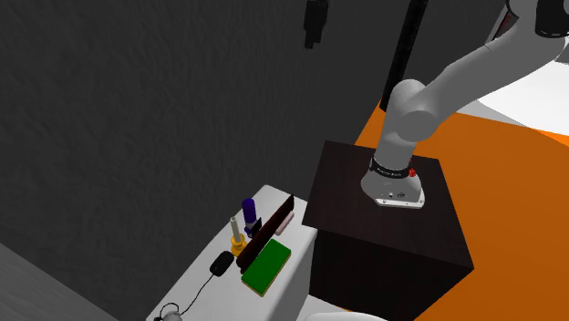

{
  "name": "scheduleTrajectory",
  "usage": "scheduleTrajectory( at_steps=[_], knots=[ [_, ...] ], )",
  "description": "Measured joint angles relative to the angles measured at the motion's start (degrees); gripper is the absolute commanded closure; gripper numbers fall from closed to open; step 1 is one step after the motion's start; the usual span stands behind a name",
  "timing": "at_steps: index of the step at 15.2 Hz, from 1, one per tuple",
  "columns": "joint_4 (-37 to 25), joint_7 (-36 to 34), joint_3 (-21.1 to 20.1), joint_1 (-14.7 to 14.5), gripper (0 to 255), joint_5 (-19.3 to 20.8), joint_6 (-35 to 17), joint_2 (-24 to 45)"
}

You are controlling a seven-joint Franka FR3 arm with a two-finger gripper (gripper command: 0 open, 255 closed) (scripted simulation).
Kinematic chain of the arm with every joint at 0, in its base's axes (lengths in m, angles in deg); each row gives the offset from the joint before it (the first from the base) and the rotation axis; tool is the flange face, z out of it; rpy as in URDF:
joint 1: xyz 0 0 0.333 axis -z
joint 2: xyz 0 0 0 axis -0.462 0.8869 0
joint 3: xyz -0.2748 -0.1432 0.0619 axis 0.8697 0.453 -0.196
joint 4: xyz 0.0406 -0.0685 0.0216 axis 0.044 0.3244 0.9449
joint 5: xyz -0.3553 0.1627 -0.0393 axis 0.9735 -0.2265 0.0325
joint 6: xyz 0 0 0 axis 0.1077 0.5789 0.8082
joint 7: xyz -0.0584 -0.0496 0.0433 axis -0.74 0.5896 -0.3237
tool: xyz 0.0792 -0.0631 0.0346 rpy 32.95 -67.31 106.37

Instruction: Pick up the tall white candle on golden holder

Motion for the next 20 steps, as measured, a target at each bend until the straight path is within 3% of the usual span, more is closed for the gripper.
scheduleTrajectory(
  at_steps=[3,11,20],
  knots=[
    [1.1,-1.3,-1.3,-0.3,0,-0.8,-1.0,0.2],
    [5.7,-10.2,-10.0,-2.7,0,-5.9,-8.9,5.4],
    [5.6,-20.0,-19.8,-4.9,0,-9.9,-19.0,17.6]
  ],
)
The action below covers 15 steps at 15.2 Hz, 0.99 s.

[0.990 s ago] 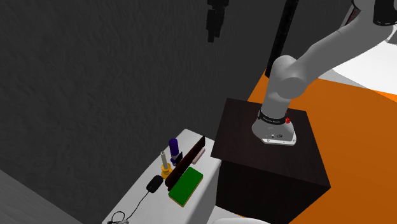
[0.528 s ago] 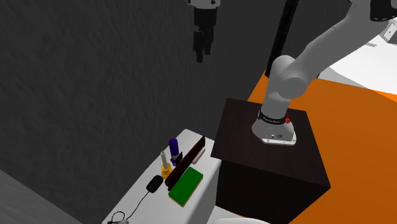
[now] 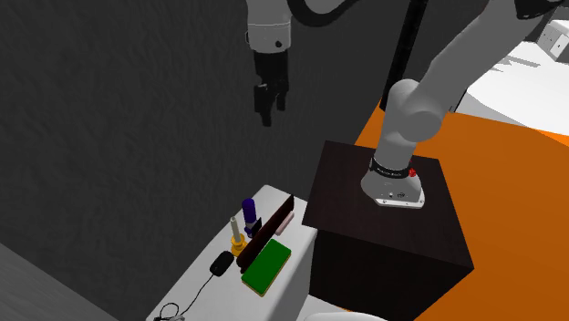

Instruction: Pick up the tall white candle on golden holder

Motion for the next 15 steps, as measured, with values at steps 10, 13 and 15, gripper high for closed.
scheduleTrajectory(
  at_steps=[10,13,15],
  knots=[
    [-6.0,-12.4,-9.9,-1.4,0,1.4,-10.1,18.5],
    [-9.3,-17.0,-12.2,-2.2,0,3.7,-12.4,25.1],
    [-11.4,-20.0,-13.4,-2.9,0,5.6,-14.0,29.8]
  ],
)
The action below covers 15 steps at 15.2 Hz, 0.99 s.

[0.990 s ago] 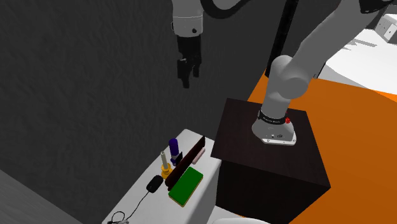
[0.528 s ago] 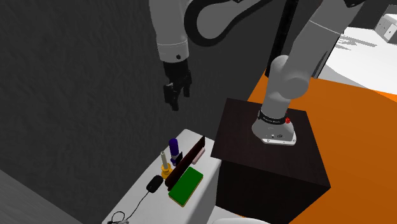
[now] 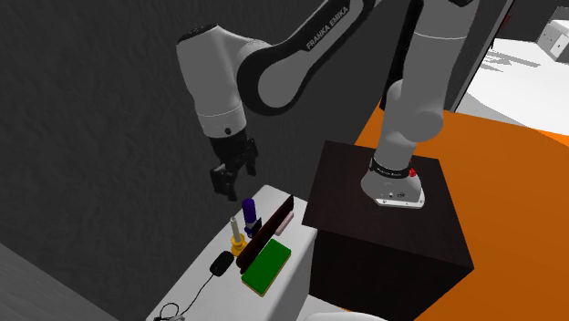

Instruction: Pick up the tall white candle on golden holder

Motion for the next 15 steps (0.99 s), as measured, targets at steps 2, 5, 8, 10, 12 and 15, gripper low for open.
scheduleTrajectory(
  at_steps=[2,5,8,10,12,15],
  knots=[
    [-2.9,-3.2,-0.7,-1.1,0,2.4,-1.2,5.1],
    [-6.6,-7.3,-1.1,-3.0,0,5.7,-2.7,11.5],
    [-6.3,-7.9,-0.9,-3.4,0,6.6,-4.4,13.3],
    [-6.1,-8.4,-0.6,-3.8,0,7.3,-5.7,14.6],
    [-5.9,-8.7,-0.5,-4.0,0,7.9,-6.8,15.6],
    [-6.0,-8.8,-0.4,-4.1,255,8.2,-7.1,16.0]
  ],
)
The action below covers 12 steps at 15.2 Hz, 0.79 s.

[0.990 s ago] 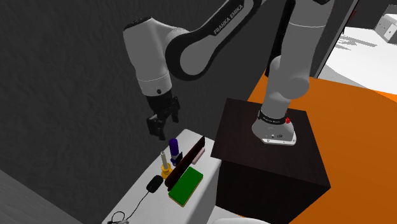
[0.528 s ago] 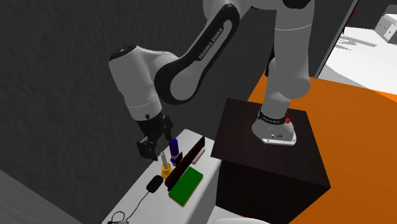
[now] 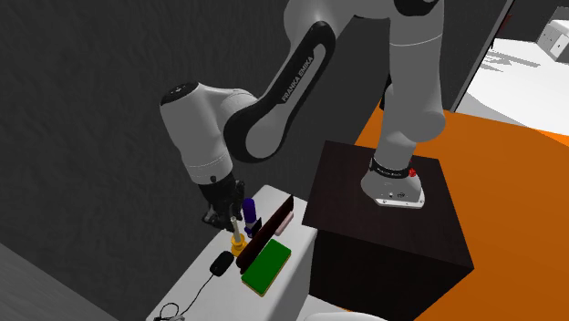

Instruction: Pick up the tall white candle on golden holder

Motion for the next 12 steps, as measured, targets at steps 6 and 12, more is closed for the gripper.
scheduleTrajectory(
  at_steps=[6,12],
  knots=[
    [0.0,0.0,0.0,0.0,255,0.0,0.1,0.0],
    [-0.2,0.5,-0.4,0.5,255,-0.9,1.7,-1.4]
  ],
)
